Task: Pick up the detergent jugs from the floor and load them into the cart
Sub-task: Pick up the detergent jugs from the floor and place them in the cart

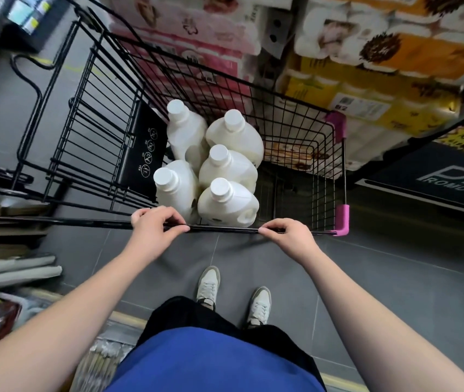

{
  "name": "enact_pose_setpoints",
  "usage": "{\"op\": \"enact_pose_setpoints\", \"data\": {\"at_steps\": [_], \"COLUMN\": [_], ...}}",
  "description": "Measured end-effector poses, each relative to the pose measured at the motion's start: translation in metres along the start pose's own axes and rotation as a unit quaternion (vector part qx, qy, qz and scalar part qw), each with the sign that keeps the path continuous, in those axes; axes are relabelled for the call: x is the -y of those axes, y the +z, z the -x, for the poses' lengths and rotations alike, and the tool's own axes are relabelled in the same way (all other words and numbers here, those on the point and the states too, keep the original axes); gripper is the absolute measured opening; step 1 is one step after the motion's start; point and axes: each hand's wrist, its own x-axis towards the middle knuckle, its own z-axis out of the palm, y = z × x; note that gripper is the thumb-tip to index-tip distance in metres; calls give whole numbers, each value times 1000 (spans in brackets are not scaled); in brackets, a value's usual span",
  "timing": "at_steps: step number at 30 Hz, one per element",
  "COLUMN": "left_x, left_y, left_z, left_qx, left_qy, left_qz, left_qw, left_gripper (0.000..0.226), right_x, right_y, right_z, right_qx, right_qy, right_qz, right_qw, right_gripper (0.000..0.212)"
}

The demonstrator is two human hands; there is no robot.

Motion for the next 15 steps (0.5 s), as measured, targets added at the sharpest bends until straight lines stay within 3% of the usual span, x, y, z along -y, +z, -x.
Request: {"op": "enact_pose_setpoints", "data": {"at_steps": [15], "left_x": [-42], "left_y": [29], "left_z": [19], "left_qx": [33], "left_qy": [19], "left_qz": [-13], "left_qw": [999], "left_gripper": [28], "right_x": [-54], "right_y": [-18], "right_z": [37], "right_qx": [-20], "right_qy": [14], "right_qz": [-41], "right_qw": [999], "right_gripper": [7]}}
